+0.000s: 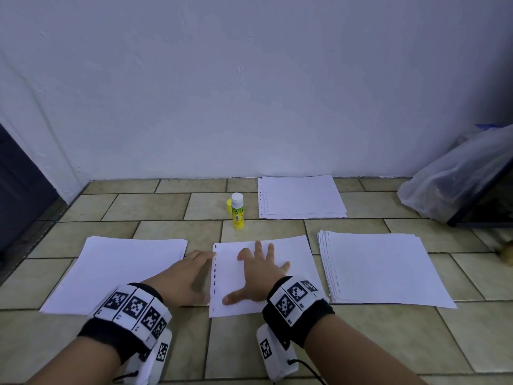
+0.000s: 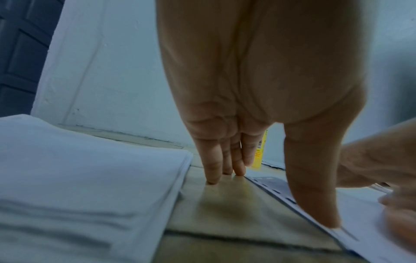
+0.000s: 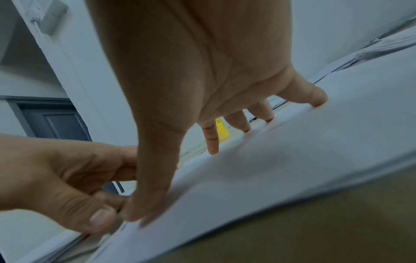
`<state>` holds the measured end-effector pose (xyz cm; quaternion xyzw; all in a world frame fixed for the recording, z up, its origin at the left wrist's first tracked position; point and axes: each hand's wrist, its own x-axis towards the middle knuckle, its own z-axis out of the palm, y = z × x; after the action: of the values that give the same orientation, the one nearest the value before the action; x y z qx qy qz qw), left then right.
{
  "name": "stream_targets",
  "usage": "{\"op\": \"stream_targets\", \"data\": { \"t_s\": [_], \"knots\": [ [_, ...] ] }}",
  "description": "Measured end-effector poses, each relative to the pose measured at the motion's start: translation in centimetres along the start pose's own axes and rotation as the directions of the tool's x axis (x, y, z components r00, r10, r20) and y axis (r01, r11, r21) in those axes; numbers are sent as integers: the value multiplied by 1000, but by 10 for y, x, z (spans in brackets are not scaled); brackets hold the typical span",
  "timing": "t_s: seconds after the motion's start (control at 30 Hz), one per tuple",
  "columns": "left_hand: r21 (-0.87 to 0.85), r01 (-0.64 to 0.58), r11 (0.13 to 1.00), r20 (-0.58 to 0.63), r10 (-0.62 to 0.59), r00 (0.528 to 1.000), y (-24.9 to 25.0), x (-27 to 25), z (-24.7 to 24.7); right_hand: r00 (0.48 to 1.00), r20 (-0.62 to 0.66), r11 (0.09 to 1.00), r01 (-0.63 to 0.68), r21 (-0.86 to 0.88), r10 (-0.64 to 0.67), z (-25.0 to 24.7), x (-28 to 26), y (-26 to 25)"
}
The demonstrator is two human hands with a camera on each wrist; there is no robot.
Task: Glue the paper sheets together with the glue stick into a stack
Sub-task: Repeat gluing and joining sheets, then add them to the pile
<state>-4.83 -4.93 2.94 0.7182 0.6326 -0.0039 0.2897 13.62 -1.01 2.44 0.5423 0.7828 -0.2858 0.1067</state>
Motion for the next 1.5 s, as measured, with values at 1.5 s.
{"op": "stream_targets", "data": {
  "t_s": [1.5],
  "knots": [
    [-1, 16, 1000, 23, -16, 1000, 7, -4, 3, 994, 109, 996, -17, -85, 26, -5, 2, 3]
  ]
}}
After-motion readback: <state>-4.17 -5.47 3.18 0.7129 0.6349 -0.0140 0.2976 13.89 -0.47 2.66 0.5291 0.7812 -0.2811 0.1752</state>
